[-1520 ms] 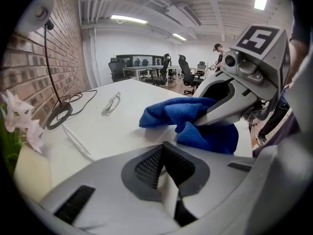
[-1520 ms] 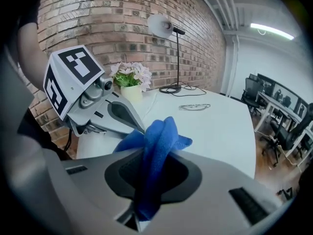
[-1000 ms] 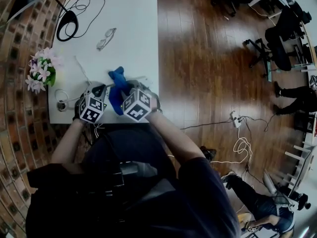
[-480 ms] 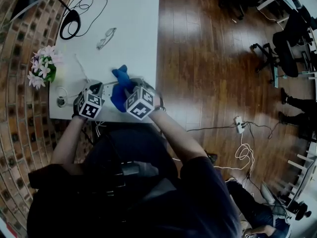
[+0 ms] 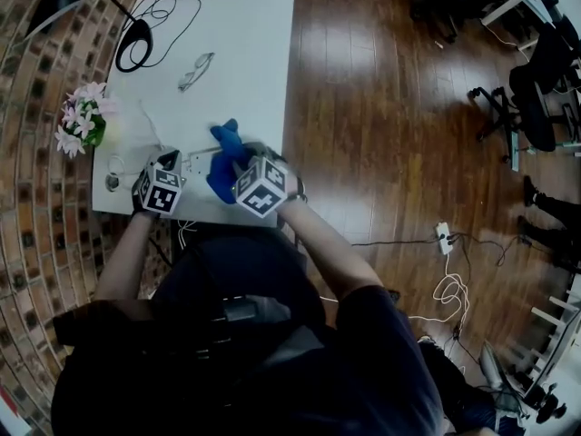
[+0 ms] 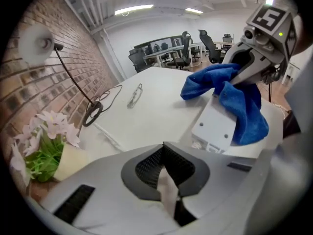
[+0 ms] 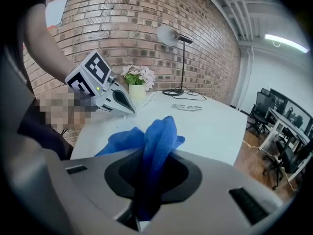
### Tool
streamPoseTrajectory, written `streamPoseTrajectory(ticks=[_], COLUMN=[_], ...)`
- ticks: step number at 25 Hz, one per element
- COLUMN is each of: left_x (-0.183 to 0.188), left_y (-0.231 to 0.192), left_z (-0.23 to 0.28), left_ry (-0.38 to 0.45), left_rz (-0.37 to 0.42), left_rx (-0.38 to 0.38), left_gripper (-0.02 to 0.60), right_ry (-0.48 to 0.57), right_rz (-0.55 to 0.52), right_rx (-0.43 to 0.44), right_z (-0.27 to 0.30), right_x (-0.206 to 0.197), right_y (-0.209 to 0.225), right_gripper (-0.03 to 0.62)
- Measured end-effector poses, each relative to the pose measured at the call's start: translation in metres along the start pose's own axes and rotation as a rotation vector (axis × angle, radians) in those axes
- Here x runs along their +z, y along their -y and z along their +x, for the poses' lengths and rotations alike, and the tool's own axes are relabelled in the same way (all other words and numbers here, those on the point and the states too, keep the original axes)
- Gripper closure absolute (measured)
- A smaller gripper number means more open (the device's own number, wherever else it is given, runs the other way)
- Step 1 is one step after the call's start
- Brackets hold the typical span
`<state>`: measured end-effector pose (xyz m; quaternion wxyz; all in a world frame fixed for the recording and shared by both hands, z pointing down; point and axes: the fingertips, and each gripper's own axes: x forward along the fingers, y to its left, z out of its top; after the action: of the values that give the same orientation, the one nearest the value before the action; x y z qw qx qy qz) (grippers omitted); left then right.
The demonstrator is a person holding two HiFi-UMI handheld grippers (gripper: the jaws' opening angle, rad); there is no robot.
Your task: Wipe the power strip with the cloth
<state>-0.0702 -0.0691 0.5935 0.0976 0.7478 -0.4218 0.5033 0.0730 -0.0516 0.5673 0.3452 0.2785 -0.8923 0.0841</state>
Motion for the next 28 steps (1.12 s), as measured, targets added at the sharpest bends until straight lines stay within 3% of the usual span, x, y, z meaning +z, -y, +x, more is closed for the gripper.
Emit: streamPoseTrajectory(ticks=[4, 8, 11, 15, 28], left_x=[0.016, 0.065, 0.077, 0.061, 0.063], left_y=[-0.003, 0.034, 0.065, 0.082, 0.082], left_z=[-0.026, -0.047, -0.035, -0.017, -0.016], left_ry=[0.098, 0.228, 0.211, 0.134, 0.171], left_rz=[-0.002, 0.020, 0.096, 0.138, 0.061], left_rx=[0.043, -0.066, -0.127, -0.147, -0.149], left_gripper=[0.572, 0.572, 0.574, 0.572, 0.571], right_ry=[0.009, 0.014, 0.011, 0.004, 0.020], right_rz=[0.004, -0.006, -0.012, -0.009, 0.039], right_rx=[0.001, 0.013, 0.016, 0.020, -0.026], right_z=[-0.004, -0.004, -0.003, -0.004, -0.021], right_x=[-0.003, -0.003, -0.004, -0.005, -0.018], right_y=[0.008, 0.008, 0.009, 0.010, 0.031], right_gripper=[0.533, 0.533, 0.533, 0.533, 0.532])
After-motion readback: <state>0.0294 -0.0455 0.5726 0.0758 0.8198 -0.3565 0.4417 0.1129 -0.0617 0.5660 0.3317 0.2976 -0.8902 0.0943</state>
